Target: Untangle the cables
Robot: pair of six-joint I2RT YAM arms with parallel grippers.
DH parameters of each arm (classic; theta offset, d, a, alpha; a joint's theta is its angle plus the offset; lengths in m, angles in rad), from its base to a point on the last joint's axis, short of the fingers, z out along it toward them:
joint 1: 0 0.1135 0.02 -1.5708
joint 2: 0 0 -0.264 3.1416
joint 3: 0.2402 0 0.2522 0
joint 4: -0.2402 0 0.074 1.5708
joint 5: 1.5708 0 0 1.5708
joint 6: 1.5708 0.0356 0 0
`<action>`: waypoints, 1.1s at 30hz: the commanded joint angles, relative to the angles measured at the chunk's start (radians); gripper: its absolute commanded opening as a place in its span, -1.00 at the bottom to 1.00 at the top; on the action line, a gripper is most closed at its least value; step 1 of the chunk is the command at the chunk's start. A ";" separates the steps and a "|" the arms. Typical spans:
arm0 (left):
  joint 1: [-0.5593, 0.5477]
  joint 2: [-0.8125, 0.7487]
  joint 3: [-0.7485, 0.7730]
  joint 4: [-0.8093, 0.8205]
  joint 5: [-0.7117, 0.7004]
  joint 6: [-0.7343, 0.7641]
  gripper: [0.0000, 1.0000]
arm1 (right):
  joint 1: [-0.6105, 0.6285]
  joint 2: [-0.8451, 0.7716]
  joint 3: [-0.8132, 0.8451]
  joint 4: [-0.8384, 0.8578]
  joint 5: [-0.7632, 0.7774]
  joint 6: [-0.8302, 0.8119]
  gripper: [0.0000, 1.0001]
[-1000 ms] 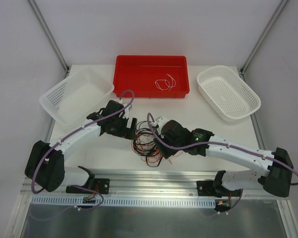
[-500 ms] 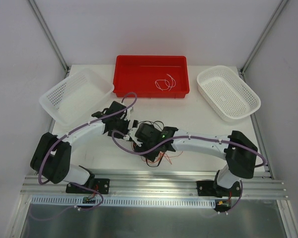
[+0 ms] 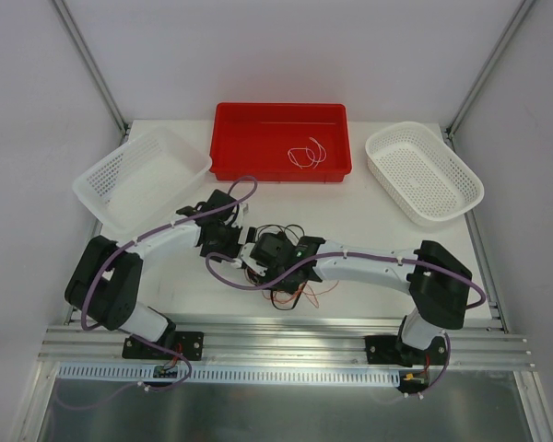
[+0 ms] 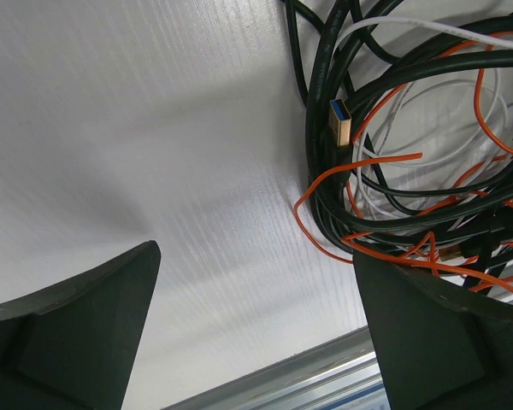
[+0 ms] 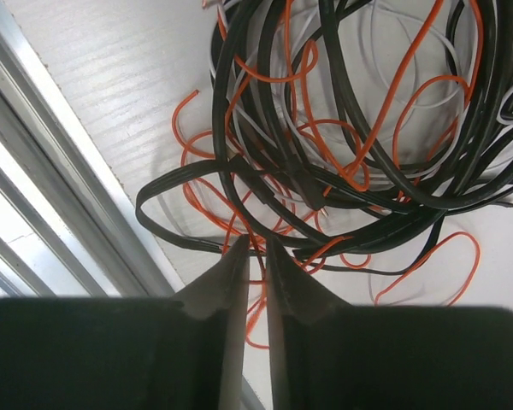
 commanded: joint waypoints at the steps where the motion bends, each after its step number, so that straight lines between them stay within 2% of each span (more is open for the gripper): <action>1: 0.007 0.018 0.031 -0.014 -0.016 -0.010 0.95 | 0.003 -0.005 -0.002 -0.012 -0.031 -0.018 -0.71; 2: 0.007 0.021 0.033 -0.016 -0.013 -0.007 0.95 | 0.002 -0.009 -0.001 -0.009 -0.048 -0.021 -0.84; 5: 0.007 0.026 0.035 -0.018 -0.015 -0.007 0.95 | 0.008 -0.025 0.010 -0.018 -0.044 -0.021 -0.99; 12: 0.007 0.047 0.039 -0.027 0.004 -0.004 0.95 | 0.016 -0.160 0.073 -0.078 -0.041 -0.020 -0.99; 20: 0.007 0.058 0.045 -0.039 0.007 -0.004 0.95 | 0.014 -0.473 0.229 -0.084 0.022 -0.018 -0.99; 24: 0.007 0.059 0.047 -0.044 0.011 -0.005 0.95 | 0.014 -0.604 0.273 0.003 0.076 -0.021 -0.99; 33: 0.007 0.039 0.047 -0.045 -0.008 -0.004 0.95 | 0.003 -0.749 0.231 0.190 0.277 0.015 -0.99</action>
